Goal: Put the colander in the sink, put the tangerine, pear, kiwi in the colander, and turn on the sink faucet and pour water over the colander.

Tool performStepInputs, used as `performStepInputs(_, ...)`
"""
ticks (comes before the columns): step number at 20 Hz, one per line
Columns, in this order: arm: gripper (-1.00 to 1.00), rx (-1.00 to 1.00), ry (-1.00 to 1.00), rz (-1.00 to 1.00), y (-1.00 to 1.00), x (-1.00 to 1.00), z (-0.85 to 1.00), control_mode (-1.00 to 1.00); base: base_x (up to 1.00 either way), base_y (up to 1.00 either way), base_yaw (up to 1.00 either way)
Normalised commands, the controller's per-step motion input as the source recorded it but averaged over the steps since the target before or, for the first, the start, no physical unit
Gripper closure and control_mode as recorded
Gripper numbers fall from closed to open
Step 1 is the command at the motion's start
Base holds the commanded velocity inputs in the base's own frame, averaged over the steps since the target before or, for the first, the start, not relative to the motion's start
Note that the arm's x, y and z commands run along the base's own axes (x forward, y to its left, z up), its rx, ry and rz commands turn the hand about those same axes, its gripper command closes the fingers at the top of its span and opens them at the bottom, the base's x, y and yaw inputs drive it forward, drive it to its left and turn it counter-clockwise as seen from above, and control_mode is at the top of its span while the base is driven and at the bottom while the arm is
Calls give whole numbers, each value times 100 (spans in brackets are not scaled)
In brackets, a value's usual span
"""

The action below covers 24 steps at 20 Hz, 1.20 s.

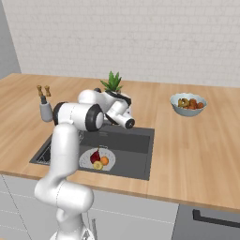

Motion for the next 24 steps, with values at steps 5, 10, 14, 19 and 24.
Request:
performStepInputs(5,100,0,0,0,-17,0,-23,-100,0,0,0)
performStepInputs(10,100,0,0,0,-38,0,-17,-100,0,0,0)
performStepInputs(14,100,0,0,0,-51,-2,-20,-100,0,0,0)
performStepInputs(19,100,0,0,0,-59,-11,-22,-100,0,0,0)
performStepInputs(24,100,0,0,0,-59,-10,-25,-100,0,0,0)
